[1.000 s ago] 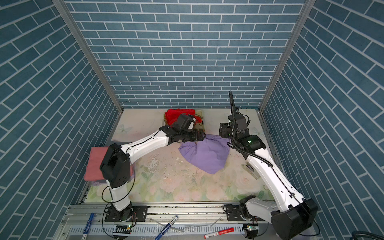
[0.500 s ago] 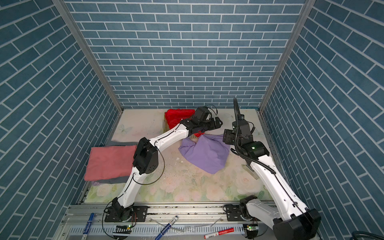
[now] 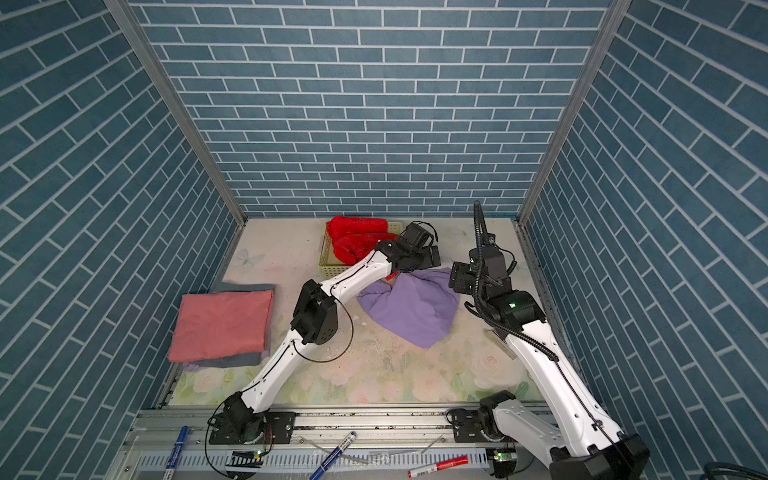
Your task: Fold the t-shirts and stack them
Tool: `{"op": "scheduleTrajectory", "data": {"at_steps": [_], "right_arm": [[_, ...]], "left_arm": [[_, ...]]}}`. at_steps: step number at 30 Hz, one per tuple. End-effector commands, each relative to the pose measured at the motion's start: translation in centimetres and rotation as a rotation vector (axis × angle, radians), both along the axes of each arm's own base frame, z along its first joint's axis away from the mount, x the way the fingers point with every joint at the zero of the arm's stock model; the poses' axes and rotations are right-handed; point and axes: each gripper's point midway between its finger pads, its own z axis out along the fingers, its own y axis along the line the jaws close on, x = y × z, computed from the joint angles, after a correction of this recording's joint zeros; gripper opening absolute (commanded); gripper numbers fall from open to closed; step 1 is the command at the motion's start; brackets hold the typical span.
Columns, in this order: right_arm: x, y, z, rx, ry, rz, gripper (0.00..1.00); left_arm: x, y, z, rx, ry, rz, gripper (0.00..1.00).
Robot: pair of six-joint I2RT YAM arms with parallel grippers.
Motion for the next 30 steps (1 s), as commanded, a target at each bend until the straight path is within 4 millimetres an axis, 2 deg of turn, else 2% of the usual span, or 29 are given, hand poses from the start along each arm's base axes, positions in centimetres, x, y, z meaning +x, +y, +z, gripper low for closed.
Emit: {"op": "scheduleTrajectory", "data": {"at_steps": [1, 6, 9, 12, 15, 19, 22, 27, 30], "right_arm": [[0.4, 0.9, -2.1, 0.033, 0.043, 0.021, 0.74], [1.9, 3.2, -3.9, 0.064, 0.089, 0.099, 0.74], [2.7, 4.4, -4.8, 0.077, 0.115, 0.139, 0.73], [3.5, 5.7, -5.6, 0.101, 0.137, 0.181, 0.73], [4.2, 7.2, -6.2, 0.145, 0.155, 0.227, 0.74], [5.4, 9.3, -6.7, 0.207, 0.16, 0.288, 0.74], [7.0, 10.7, -7.1, 0.233, 0.152, 0.321, 0.74], [9.4, 13.2, -7.9, 0.254, 0.18, 0.378, 0.75], [10.3, 14.7, -9.2, 0.238, 0.214, 0.393, 0.77]], "left_arm": [[1.1, 7.2, -0.1, 0.217, 0.008, 0.124, 1.0], [2.6, 13.5, 1.3, 0.253, -0.003, 0.227, 1.0], [2.9, 13.8, 3.9, 0.116, -0.076, 0.142, 0.97], [1.1, 14.3, 6.7, 0.059, -0.132, 0.053, 0.98], [-1.9, 15.7, 7.6, 0.056, -0.089, 0.023, 0.97], [-6.3, 18.0, 6.3, 0.066, 0.011, 0.035, 0.94], [-7.9, 19.0, 4.6, 0.066, 0.037, 0.044, 0.94], [-7.3, 17.8, 2.8, 0.044, 0.046, 0.015, 0.92], [-6.5, 17.4, 1.2, 0.067, 0.061, 0.009, 0.89]]}}
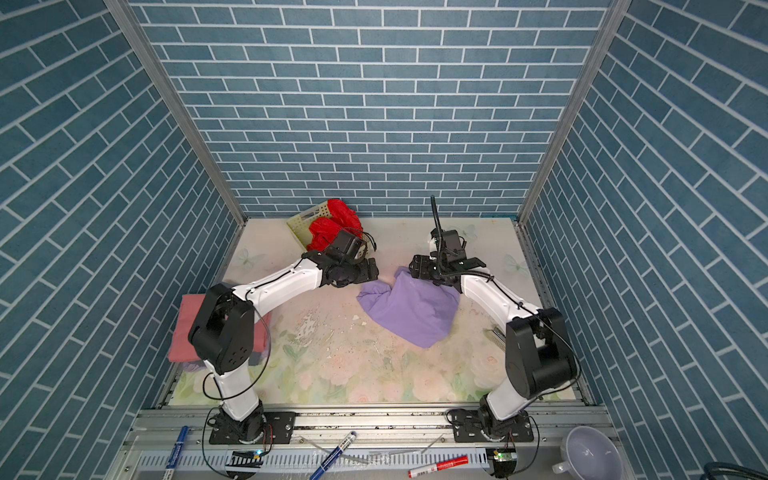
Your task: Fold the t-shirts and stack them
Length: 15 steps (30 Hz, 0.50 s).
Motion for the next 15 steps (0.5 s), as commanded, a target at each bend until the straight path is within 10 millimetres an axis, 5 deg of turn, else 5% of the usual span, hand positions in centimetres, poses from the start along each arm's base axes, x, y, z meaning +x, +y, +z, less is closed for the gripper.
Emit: {"op": "scheduleTrajectory", "data": {"at_steps": [1, 10, 15], "right_arm": [[1.5, 2.6, 1.2, 0.026, -0.025, 0.038, 0.76], [1.4, 5.2, -4.4, -0.089, 0.107, 0.08, 0.72], [1.6, 4.6, -6.0, -0.166, 0.141, 0.068, 0.16]], "left_arm": [[1.1, -0.8, -1.3, 0.008, 0.001, -0.014, 0.89], [2.2, -1.3, -3.9, 0.008, 0.014, -0.004, 0.67], [2.1, -1.2, -3.7, -0.051, 0.007, 0.01, 0.33]]}}
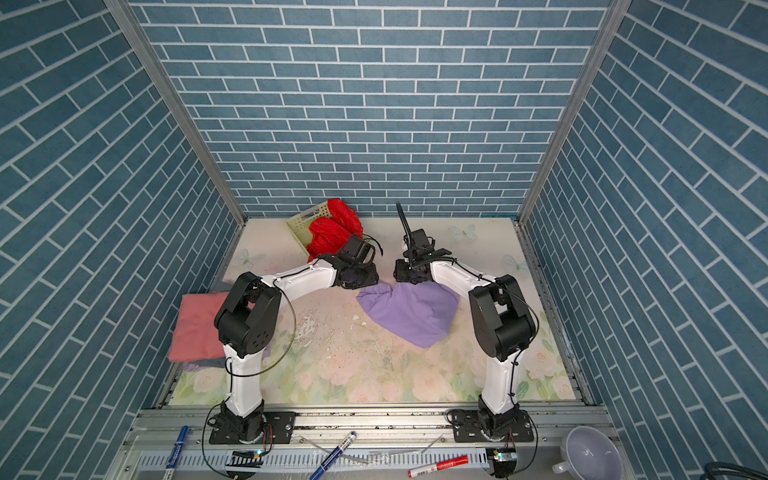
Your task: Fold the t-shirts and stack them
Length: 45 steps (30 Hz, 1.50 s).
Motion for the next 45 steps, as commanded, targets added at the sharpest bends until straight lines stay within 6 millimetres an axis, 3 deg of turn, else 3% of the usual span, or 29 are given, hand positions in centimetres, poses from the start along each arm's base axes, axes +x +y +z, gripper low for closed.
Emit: {"op": "scheduleTrajectory", "data": {"at_steps": [1, 3, 6, 10, 11, 14, 16, 17, 19, 21, 22, 23, 24, 26, 28, 30, 33, 36, 42, 45], "right_arm": [[1.0, -1.2, 1.2, -0.073, -0.03, -0.021, 0.05], [1.7, -2.0, 3.1, -0.088, -0.085, -0.035, 0.0], [3.5, -3.4, 8.8, -0.073, -0.22, -0.073, 0.0], [5.4, -6.3, 20.0, -0.051, -0.479, -0.145, 0.0], [5.3, -7.2, 23.1, -0.056, -0.555, -0.162, 0.0], [3.1, -10.0, 29.8, -0.088, -0.724, -0.214, 0.0], [0.9, -12.1, 31.7, -0.113, -0.781, -0.263, 0.0], [-0.4, -13.1, 31.6, -0.122, -0.791, -0.285, 0.0], [-3.3, -15.1, 29.4, -0.135, -0.768, -0.326, 0.0], [-5.9, -16.2, 24.3, -0.135, -0.672, -0.352, 0.04], [-7.4, -17.0, 21.0, -0.138, -0.589, -0.38, 0.16], [-8.9, -17.8, 17.7, -0.152, -0.497, -0.413, 0.37], [-10.2, -18.8, 15.3, -0.177, -0.42, -0.457, 0.67], [-12.8, -21.0, 12.1, -0.217, -0.311, -0.569, 0.74], [-13.4, -21.5, 11.9, -0.209, -0.32, -0.595, 0.76], [-12.7, -21.3, 13.0, -0.192, -0.377, -0.587, 0.81], [-10.2, -19.5, 14.4, -0.176, -0.422, -0.505, 0.83], [-7.2, -16.5, 13.8, -0.147, -0.384, -0.415, 0.82], [-2.1, -10.8, 8.7, -0.063, -0.227, -0.298, 0.77], [0.5, -8.6, 6.7, -0.041, -0.199, -0.252, 0.75]], "left_arm": [[0.1, 0.4, 1.0, -0.054, -0.022, 0.023, 0.25], [0.1, 1.0, 2.0, -0.071, -0.034, 0.041, 0.12], [0.8, 1.7, 5.9, -0.126, -0.1, 0.036, 0.01], [2.0, 4.0, 14.4, -0.171, -0.238, 0.059, 0.0], [2.1, 4.9, 16.8, -0.185, -0.283, 0.07, 0.0], [1.6, 8.3, 23.0, -0.224, -0.4, 0.129, 0.0], [0.4, 10.7, 25.5, -0.229, -0.45, 0.173, 0.0], [-0.5, 11.8, 26.0, -0.219, -0.459, 0.192, 0.0], [-2.6, 13.8, 25.8, -0.179, -0.446, 0.233, 0.0], [-4.9, 15.0, 24.1, -0.16, -0.395, 0.269, 0.0], [-6.2, 15.6, 22.6, -0.158, -0.358, 0.288, 0.0], [-7.3, 16.1, 21.0, -0.154, -0.321, 0.314, 0.0], [-8.4, 16.7, 19.3, -0.148, -0.276, 0.346, 0.03], [-10.5, 17.6, 16.1, -0.145, -0.197, 0.399, 0.26], [-12.0, 18.3, 13.8, -0.135, -0.145, 0.436, 0.41], [-12.7, 18.7, 12.7, -0.127, -0.123, 0.45, 0.55], [-12.5, 18.4, 12.2, -0.119, -0.112, 0.436, 0.6], [-11.7, 17.8, 11.6, -0.104, -0.093, 0.407, 0.62], [-10.4, 16.5, 8.4, -0.023, -0.027, 0.344, 0.65], [-9.8, 16.9, 7.0, 0.048, 0.0, 0.335, 0.66]]}}
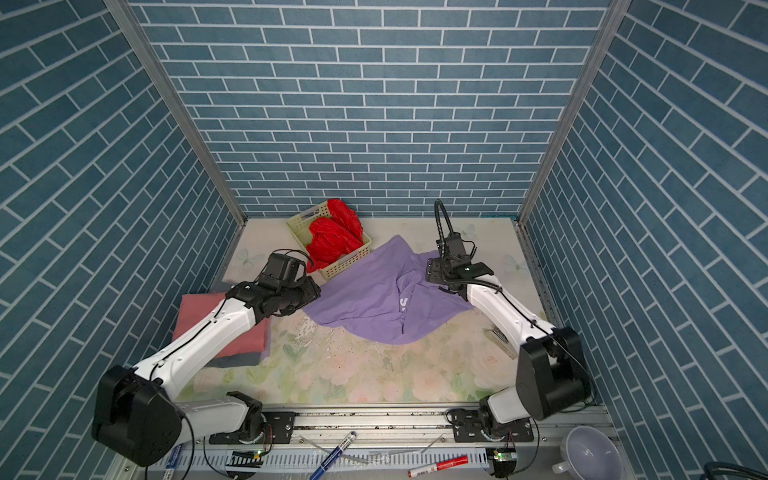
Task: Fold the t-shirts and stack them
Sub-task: 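Grasp the lavender shirt edges with the left and right grippers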
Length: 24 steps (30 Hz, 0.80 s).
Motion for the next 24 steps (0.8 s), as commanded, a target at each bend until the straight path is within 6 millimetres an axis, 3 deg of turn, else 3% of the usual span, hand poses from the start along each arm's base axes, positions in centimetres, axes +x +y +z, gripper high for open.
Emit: {"op": "scheduleTrajectory", "data": {"at_steps": [1, 4, 10, 16, 24], "right_arm": [[3.4, 3.4, 0.4, 0.084, -0.02, 0.079, 0.75], [4.2, 3.1, -1.8, 0.012, 0.089, 0.047, 0.71], [1.9, 2.6, -5.5, 0.016, 0.205, 0.018, 0.71], [1.2, 5.5, -7.0, 0.047, 0.187, 0.134, 0.7], [1.9, 5.7, -8.9, -0.024, 0.179, 0.179, 0.56]], "left_arm": [[0.8, 0.4, -0.4, 0.077, 0.007, -0.02, 0.66], [0.9, 1.1, -1.7, 0.12, 0.04, 0.007, 0.68], [0.2, 3.4, -4.9, 0.17, 0.132, 0.112, 0.69], [0.7, 4.9, -7.3, 0.119, 0.192, 0.171, 0.69], [1.8, 6.2, -8.6, 0.112, 0.238, 0.172, 0.68]]}}
